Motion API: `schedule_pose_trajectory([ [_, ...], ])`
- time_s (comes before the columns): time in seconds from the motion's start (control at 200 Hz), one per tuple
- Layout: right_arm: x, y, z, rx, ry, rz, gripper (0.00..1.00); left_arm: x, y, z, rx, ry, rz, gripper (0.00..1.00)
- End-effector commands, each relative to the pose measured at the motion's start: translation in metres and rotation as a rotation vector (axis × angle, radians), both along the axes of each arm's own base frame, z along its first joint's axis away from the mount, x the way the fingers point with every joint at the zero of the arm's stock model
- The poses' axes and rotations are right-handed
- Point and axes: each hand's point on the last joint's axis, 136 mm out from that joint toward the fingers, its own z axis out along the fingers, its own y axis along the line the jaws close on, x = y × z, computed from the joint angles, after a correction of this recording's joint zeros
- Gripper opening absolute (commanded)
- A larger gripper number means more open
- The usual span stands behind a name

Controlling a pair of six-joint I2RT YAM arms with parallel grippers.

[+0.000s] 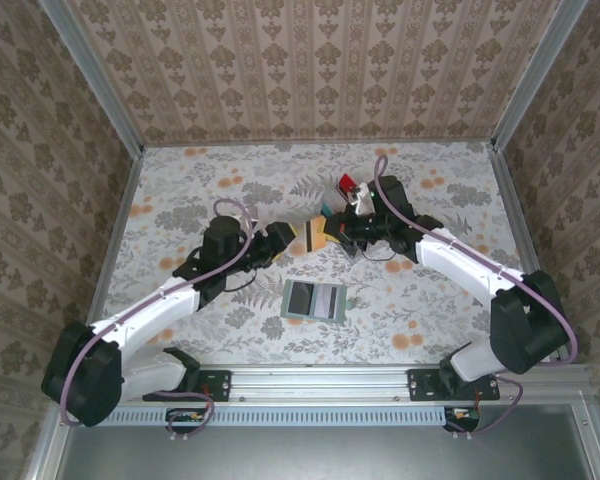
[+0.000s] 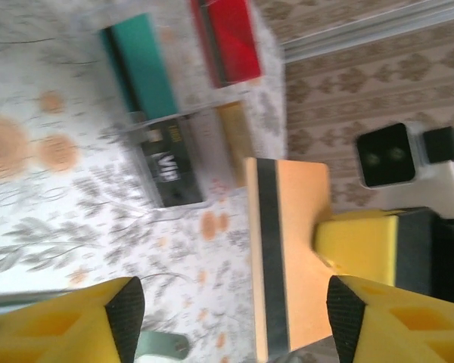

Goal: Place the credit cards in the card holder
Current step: Pick up the credit card from the storage box, then turn over the card slot in the card holder.

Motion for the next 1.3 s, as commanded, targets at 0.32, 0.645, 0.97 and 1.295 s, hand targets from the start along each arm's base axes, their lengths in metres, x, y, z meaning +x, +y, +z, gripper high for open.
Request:
schedule_pose_trajectory([
  [0.32, -0.075, -0.057, -0.091, -0.463, 0.024, -0.130, 0.04, -0.038, 0.030, -0.096, 0.468, 0.112, -0.082, 0.76],
  [0.645, -0.089, -0.053, -0.126, -0.399, 0.059, -0.133, 0.04, -0.052, 0.021, -0.128, 0.561, 0.142, -0.141, 0.74],
  [0.97, -0.090, -0.047, -0.141, -0.355, 0.080, -0.136, 0.04, -0.059, 0.015, -0.151, 0.613, 0.178, -0.189, 0.69],
  [1.295, -0.094, -0.051, -0.153, -0.403, 0.117, -0.138, 0.05, -0.065, 0.008, -0.163, 0.631, 0.197, -0.218, 0.63],
])
